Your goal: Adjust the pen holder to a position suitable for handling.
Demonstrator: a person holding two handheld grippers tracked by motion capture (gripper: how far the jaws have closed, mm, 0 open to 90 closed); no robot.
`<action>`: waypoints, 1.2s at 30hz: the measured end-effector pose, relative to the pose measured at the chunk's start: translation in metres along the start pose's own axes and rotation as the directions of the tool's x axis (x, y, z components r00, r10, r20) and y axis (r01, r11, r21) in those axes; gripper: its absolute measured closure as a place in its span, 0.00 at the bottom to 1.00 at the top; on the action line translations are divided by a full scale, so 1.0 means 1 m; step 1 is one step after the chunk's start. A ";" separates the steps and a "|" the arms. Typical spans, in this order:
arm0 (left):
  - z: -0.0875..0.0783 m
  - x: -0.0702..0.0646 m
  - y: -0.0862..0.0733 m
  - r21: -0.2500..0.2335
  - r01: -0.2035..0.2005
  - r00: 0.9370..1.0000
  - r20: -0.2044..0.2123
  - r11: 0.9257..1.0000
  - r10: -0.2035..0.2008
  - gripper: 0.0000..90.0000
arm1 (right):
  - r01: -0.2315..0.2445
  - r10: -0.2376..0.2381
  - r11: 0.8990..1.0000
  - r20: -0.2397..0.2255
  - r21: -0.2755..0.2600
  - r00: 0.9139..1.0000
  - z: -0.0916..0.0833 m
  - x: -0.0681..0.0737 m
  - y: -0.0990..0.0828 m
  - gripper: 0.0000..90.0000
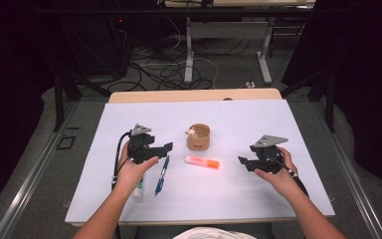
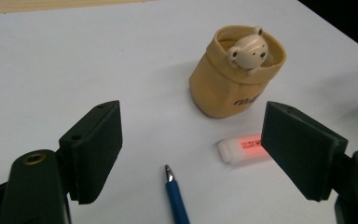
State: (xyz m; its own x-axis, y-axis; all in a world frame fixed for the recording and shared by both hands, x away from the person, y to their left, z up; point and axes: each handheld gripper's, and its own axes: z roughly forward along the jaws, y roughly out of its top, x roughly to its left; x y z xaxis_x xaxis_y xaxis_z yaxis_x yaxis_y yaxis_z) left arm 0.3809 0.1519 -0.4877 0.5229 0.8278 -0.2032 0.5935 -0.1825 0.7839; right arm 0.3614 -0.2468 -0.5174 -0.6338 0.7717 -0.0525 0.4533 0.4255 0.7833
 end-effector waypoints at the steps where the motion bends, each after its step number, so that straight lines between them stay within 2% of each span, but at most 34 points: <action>1: -0.001 0.002 -0.002 0.004 -0.002 1.000 0.001 1.000 0.002 0.23 | -0.006 0.005 1.000 -0.018 -0.006 1.000 0.001 0.002 0.000 0.41; 2: -0.003 0.005 -0.005 -0.019 0.010 1.000 -0.012 1.000 -0.010 0.23 | 0.005 -0.006 1.000 -0.030 -0.010 1.000 0.002 0.003 0.000 0.42; 4: -0.005 0.009 -0.006 -0.013 0.011 1.000 -0.013 1.000 -0.012 0.22 | 0.028 -0.029 1.000 -0.046 -0.009 0.999 0.004 0.006 0.000 0.43; 5: -0.003 0.009 -0.006 -0.030 0.016 1.000 -0.022 0.999 -0.016 0.22 | 0.036 -0.036 0.999 -0.048 0.002 0.998 0.005 0.008 0.000 0.43; 6: -0.003 0.009 -0.006 -0.032 0.016 1.000 -0.019 0.999 -0.016 0.22 | 0.039 -0.040 0.999 -0.053 -0.010 0.998 0.007 0.010 0.000 0.43; 7: -0.003 0.010 -0.007 -0.029 0.004 1.000 -0.021 1.000 -0.004 0.21 | 0.052 -0.051 0.999 -0.062 0.008 0.997 0.007 0.011 0.001 0.43; 8: -0.002 0.009 -0.007 -0.030 -0.001 1.000 -0.021 1.000 0.000 0.21 | 0.057 -0.058 0.998 -0.063 -0.004 0.996 0.010 0.013 0.001 0.43; 9: -0.002 0.009 -0.007 -0.030 -0.001 1.000 -0.021 1.000 0.000 0.21 | 0.078 -0.076 0.997 -0.070 0.018 0.995 0.010 0.014 0.002 0.43; 11: 0.000 0.008 -0.009 -0.026 -0.030 0.999 -0.041 0.999 0.029 0.21 | 0.095 -0.094 0.995 -0.077 0.010 0.993 0.013 0.017 0.003 0.42; 12: 0.000 0.008 -0.009 -0.026 -0.030 0.999 -0.041 0.999 0.029 0.21 | 0.104 -0.102 0.994 -0.085 0.016 0.991 0.014 0.019 0.004 0.42; 13: -0.001 0.008 -0.009 -0.013 -0.058 0.997 -0.058 0.998 0.057 0.21 | 0.113 -0.111 0.993 -0.095 0.017 0.989 0.015 0.020 0.005 0.41; 17: 0.000 0.008 -0.009 -0.018 -0.062 0.996 -0.065 0.998 0.061 0.21 | 0.145 -0.143 0.989 -0.111 0.004 0.983 0.020 0.025 0.009 0.40; 21: -0.001 0.010 -0.009 -0.023 -0.058 0.996 -0.070 0.998 0.056 0.21 | 0.156 -0.153 0.988 -0.129 0.014 0.980 0.024 0.030 0.013 0.38; 26: -0.001 0.012 -0.010 -0.003 -0.059 0.996 -0.065 0.998 0.058 0.21 | 0.153 -0.147 0.988 -0.151 0.030 0.978 0.028 0.034 0.017 0.38; 27: -0.001 0.012 -0.010 -0.016 -0.056 0.996 -0.073 0.998 0.055 0.21 | 0.153 -0.144 0.987 -0.155 0.049 0.977 0.030 0.037 0.019 0.37; 30: -0.003 0.013 -0.010 -0.018 -0.055 0.996 -0.073 0.998 0.053 0.21 | 0.165 -0.155 0.985 -0.164 0.049 0.974 0.033 0.038 0.023 0.37; 32: -0.003 0.013 -0.010 -0.023 -0.049 0.996 -0.075 0.999 0.047 0.21 | 0.171 -0.157 0.983 -0.170 0.069 0.973 0.035 0.041 0.029 0.38; 35: -0.003 0.013 -0.010 -0.020 -0.051 0.996 -0.076 0.998 0.050 0.21 | 0.218 -0.198 0.972 -0.186 0.092 0.962 0.039 0.044 0.040 0.40; 36: -0.003 0.012 -0.010 -0.017 -0.052 0.996 -0.072 0.998 0.051 0.21 | 0.218 -0.198 0.972 -0.186 0.092 0.962 0.039 0.044 0.040 0.40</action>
State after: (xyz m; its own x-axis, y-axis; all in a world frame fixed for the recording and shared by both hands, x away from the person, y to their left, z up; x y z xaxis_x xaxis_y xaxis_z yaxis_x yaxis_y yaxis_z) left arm 0.3797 0.1656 -0.4962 0.5069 0.8536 -0.1204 0.5547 -0.2161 0.8035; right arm 0.3761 -0.1771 -0.5128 -0.8160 0.5708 -0.0907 0.3603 0.6250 0.6925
